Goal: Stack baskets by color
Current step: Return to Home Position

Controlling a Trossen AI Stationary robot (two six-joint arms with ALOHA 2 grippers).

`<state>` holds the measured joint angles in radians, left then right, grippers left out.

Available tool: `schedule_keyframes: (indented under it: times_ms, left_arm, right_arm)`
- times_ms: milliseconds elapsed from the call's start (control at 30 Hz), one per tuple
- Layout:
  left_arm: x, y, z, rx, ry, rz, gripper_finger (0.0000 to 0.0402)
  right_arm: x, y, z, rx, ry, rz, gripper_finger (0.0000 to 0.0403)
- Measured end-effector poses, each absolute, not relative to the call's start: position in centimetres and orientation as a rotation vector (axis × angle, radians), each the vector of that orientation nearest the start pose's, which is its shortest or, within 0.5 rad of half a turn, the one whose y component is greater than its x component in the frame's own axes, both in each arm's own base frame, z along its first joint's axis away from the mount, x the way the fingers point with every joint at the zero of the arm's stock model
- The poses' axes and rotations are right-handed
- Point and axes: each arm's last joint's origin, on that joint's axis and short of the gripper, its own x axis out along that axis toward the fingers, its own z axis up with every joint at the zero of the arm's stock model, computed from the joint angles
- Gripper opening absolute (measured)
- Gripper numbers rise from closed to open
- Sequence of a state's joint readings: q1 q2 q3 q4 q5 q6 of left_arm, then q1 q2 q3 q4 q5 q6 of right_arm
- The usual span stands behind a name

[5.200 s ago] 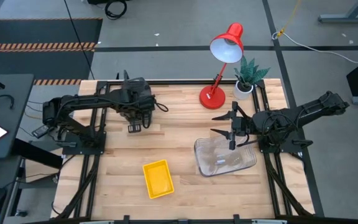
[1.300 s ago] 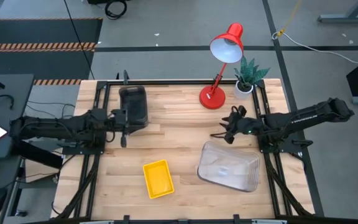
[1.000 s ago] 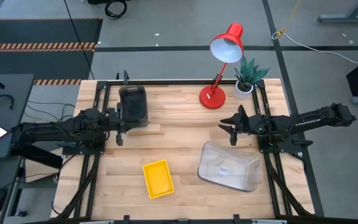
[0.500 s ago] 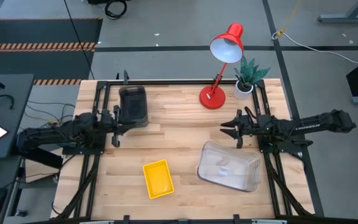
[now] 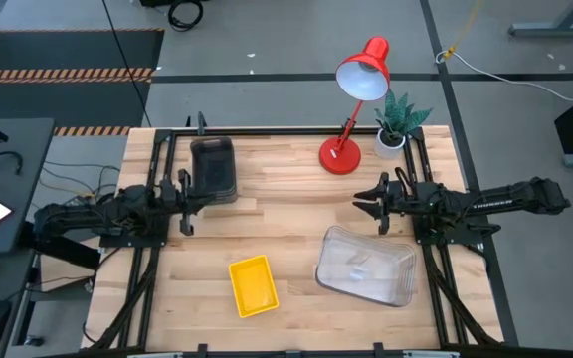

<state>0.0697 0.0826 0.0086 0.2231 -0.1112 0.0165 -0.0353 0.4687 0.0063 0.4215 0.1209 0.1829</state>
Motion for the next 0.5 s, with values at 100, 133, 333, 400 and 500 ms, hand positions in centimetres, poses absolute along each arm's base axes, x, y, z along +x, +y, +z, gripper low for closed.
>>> schedule_keyframes:
  times_ms: [100,133,333,400,500]
  left_arm:
    - [10.1,0.91,17.95,0.007,-0.129,0.169,0.001]
    - [10.13,0.87,17.81,0.003,-0.114,0.162,0.0012]
    - [10.13,0.81,17.79,-0.042,-0.117,0.149,0.0005]
    - [10.14,0.81,17.78,-0.037,-0.116,0.15,0.001]
    - [10.15,0.81,17.76,-0.043,-0.113,0.149,0.0024]
  right_arm:
    - [12.64,-0.95,16.37,0.186,0.016,-0.211,0.0125]
    - [12.63,-1.01,16.36,0.199,0.014,-0.233,0.0125]
    - [12.58,-1.21,16.36,0.261,-0.004,-0.307,0.0125]
    - [12.58,-1.21,16.36,0.26,-0.004,-0.306,0.0125]
    - [12.58,-1.21,16.36,0.26,-0.004,-0.306,0.0125]
